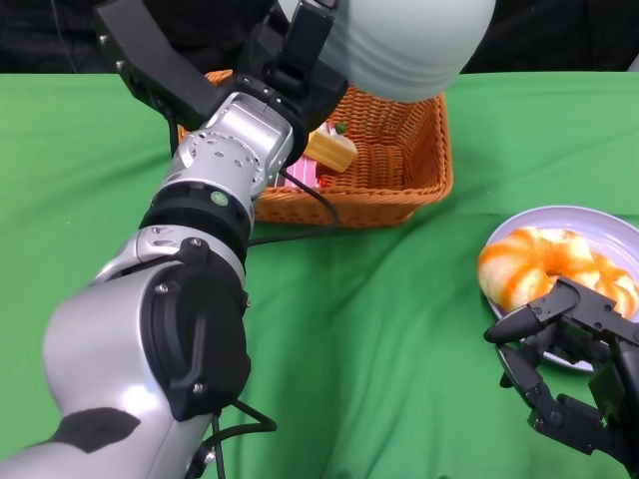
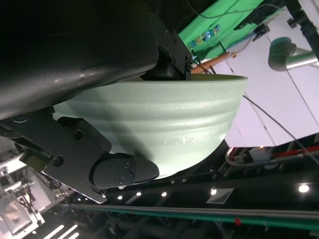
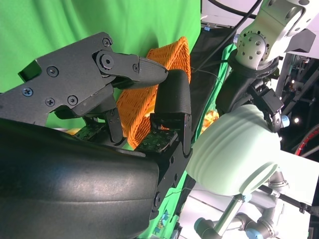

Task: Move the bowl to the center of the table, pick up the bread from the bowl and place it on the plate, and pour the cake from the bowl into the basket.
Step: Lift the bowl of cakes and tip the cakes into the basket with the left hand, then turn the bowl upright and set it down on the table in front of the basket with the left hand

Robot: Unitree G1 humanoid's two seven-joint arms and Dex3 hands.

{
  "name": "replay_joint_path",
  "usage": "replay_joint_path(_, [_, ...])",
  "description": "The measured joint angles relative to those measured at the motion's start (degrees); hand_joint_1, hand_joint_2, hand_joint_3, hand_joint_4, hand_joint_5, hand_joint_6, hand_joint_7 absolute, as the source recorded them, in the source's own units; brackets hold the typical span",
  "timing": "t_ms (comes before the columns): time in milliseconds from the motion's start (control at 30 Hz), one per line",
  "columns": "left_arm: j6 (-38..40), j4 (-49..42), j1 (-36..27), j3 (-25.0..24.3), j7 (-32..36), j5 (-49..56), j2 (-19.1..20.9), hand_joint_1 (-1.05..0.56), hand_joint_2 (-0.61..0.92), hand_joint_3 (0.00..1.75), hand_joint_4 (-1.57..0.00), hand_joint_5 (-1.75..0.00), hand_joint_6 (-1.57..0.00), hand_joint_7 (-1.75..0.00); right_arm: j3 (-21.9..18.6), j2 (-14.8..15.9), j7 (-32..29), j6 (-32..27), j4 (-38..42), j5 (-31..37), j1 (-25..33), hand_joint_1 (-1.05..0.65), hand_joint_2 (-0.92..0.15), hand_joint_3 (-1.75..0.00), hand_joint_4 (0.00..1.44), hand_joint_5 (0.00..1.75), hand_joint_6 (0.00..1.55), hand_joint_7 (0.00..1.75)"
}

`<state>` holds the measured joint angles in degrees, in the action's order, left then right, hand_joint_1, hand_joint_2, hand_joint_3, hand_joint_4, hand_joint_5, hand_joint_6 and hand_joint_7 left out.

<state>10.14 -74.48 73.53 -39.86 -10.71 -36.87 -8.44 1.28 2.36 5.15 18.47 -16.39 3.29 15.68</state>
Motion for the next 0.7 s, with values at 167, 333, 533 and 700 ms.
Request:
replay_joint_path(167, [0.54,-0.08,-0.01,-1.16,1.61,-0.38,0.03,-0.26,0.92,0.46,-0.83,-1.75,-0.58,-1.71,-0.01,0.09,0.00,0.08,0.01,0.00,0.10,-0.18,-0.65,-0.73,0.74,1.54,0.72,1.21])
replay_joint_path(333, [1.00,-0.09,-0.02,-1.96,2.45,-1.23,0.03,-0.28,0.92,0.42,-0.79,-1.75,-0.55,-1.65,-0.08,0.19,0.00,0.30,0.26,0.00,0.10,-0.19,-0.64,-0.74,0.75,1.54,0.73,1.21])
replay_joint_path(533, [0.69,-0.06,-0.08,0.76,1.76,1.05,0.32,-0.24,0.92,0.49,-0.78,-1.75,-0.59,-1.67,-0.07,0.19,0.00,0.30,0.25,-0.01,0.12,-0.19,-0.65,-0.74,0.75,1.54,0.72,1.21])
replay_joint_path(700, [-0.93,0.74,-0.26,6.75,-5.29,6.40,1.12,-0.16,0.82,0.74,-0.77,-1.75,-0.57,-1.71,0.01,0.19,0.00,0.29,0.24,0.00,0.13,-0.18,-0.65,-0.75,0.74,1.55,0.71,1.22])
